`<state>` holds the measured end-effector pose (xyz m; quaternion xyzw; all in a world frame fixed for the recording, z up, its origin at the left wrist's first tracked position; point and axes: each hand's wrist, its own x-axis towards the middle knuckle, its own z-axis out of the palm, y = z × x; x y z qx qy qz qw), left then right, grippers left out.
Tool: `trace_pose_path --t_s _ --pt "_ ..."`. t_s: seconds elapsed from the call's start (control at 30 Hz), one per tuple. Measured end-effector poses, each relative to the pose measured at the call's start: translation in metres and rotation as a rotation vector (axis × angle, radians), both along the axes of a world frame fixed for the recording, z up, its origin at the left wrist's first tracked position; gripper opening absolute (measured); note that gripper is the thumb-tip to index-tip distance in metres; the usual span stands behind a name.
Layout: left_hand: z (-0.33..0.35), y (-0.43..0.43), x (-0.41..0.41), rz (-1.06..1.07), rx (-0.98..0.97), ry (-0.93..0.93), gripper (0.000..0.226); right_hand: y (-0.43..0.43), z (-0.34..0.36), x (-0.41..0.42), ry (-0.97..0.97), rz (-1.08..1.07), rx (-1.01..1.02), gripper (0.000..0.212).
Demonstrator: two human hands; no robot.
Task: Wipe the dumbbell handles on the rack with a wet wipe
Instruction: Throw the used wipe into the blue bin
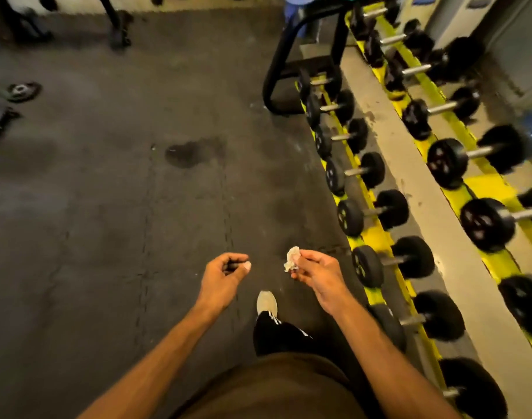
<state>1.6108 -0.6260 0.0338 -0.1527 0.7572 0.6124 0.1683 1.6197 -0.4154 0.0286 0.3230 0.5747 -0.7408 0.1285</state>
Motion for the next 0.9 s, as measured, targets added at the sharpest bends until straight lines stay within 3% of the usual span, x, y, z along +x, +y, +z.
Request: trace_pose_path --t_s 0.47,0.9 --pt "0.005 -0.106 -0.269 0.273 0.033 -0.001 0.015 -0.108 0.009 -0.32 -0.018 0.235 0.048 0.018" --pt "0.024 -0.24 -0.588 0.115 0.013 0.063 0.013 -0.231 0.026 -0.595 0.025 -0.014 -0.042 0.012"
